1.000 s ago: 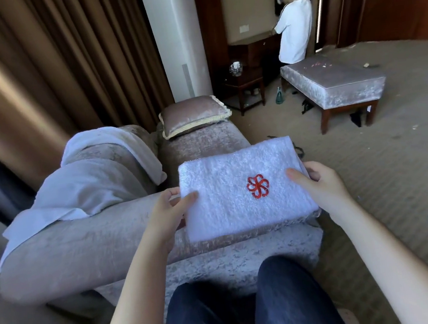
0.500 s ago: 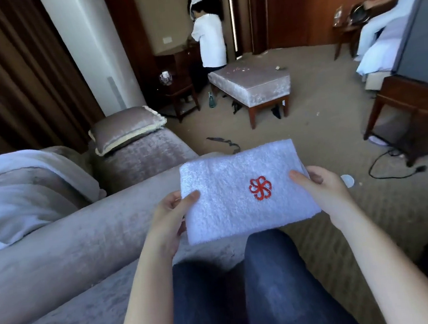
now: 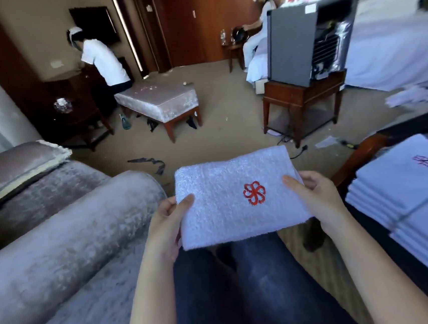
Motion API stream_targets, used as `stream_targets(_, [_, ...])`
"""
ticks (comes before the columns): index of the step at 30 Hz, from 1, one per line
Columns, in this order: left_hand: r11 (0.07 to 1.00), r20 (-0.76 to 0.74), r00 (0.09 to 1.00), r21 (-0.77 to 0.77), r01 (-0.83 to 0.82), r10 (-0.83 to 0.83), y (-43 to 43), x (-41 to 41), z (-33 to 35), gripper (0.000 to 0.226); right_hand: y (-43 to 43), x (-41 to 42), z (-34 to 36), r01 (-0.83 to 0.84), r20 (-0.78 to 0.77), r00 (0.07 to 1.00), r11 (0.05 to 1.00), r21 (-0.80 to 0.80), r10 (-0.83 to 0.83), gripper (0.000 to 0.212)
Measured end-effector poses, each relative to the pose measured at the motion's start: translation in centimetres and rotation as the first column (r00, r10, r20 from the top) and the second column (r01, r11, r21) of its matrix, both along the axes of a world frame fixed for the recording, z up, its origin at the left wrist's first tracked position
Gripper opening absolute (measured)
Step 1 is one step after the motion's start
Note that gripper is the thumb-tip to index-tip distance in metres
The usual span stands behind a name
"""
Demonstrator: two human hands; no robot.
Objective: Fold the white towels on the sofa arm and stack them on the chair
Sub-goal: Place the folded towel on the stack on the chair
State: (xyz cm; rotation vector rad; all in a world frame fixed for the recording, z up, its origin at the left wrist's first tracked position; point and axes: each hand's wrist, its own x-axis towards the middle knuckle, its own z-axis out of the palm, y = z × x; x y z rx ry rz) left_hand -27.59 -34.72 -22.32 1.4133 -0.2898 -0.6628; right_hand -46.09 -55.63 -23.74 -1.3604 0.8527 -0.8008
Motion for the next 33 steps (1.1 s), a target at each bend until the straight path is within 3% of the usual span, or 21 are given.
stream_targets(4, [0.99, 0.003, 0.99, 0.011, 0.138, -0.138, -3.9, -2.4, -0.8, 0.038, -1.0, -5.0, -0.5, 0.197, -0.044, 0.979, 0.98, -0.018, -0.197, 0.024])
stream_targets(10, [0.928, -0.032, 0.929, 0.037, 0.37, -0.369, -9.5, -7.3, -1.6, 0.041, -1.1, -13.4, -1.2, 0.457, -0.104, 0.883, 0.889, -0.027, -0.457, 0.032])
stream_targets(17, [0.843, -0.064, 0.842, 0.033, 0.538, -0.535, -13.9, -13.3, -2.6, 0.05, 0.3, -20.7, -1.9, 0.585, -0.172, 0.798, 0.811, -0.006, -0.577, 0.029])
stream_targets(19, [0.819, -0.074, 0.819, 0.044, 0.572, -0.568, -14.9, -14.7, -2.9, 0.04, 0.3, -22.2, -2.3, 0.618, -0.207, 0.768, 0.786, -0.007, -0.606, 0.027])
stream_targets(24, [0.789, -0.117, 0.79, 0.069, 0.611, -0.602, -17.2, -17.0, -3.9, 0.03, 0.0, -24.9, -2.7, 0.62, -0.234, 0.763, 0.785, -0.001, -0.603, 0.023])
stream_targets(29, [0.766, -0.149, 0.762, 0.038, 0.641, -0.63, -19.3, -18.7, -4.5, 0.026, -0.2, -26.9, -2.9, 0.503, -0.188, 0.85, 0.864, 0.011, -0.492, 0.037])
stream_targets(33, [0.748, -0.173, 0.742, 0.04, 0.663, -0.648, -21.1, -20.1, -5.6, 0.024, -1.3, -28.1, -4.1, 0.478, -0.222, 0.856, 0.878, -0.005, -0.467, 0.048])
